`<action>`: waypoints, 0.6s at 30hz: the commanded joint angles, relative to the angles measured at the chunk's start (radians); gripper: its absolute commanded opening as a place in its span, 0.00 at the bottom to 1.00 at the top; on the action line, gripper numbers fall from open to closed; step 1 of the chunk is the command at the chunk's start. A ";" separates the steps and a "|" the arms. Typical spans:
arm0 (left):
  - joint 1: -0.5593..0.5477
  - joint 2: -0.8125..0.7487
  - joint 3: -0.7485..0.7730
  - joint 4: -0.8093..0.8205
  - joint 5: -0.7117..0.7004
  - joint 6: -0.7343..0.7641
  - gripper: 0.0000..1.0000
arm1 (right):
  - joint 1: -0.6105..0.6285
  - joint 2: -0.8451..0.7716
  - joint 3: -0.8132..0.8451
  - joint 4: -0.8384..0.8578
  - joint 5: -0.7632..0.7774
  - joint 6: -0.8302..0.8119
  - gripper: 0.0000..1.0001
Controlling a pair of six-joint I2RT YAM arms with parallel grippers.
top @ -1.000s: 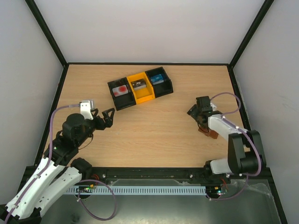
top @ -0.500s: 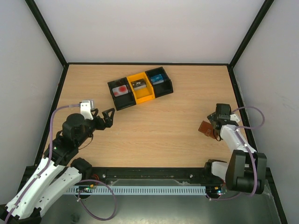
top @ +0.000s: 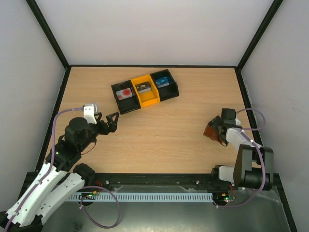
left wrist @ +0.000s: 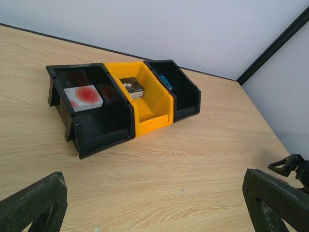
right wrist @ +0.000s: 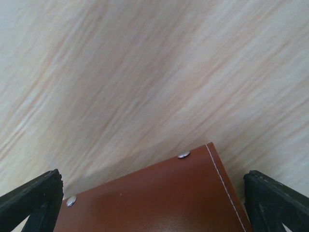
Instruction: Take the credit cards out of the card holder
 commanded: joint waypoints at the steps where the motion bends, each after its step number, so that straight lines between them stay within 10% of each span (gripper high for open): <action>1: 0.005 -0.002 -0.007 0.008 0.002 0.010 1.00 | 0.001 -0.048 -0.044 0.069 -0.235 -0.087 0.98; 18: 0.007 0.004 -0.009 0.010 0.003 0.005 1.00 | 0.083 -0.094 -0.039 0.117 -0.261 -0.155 0.96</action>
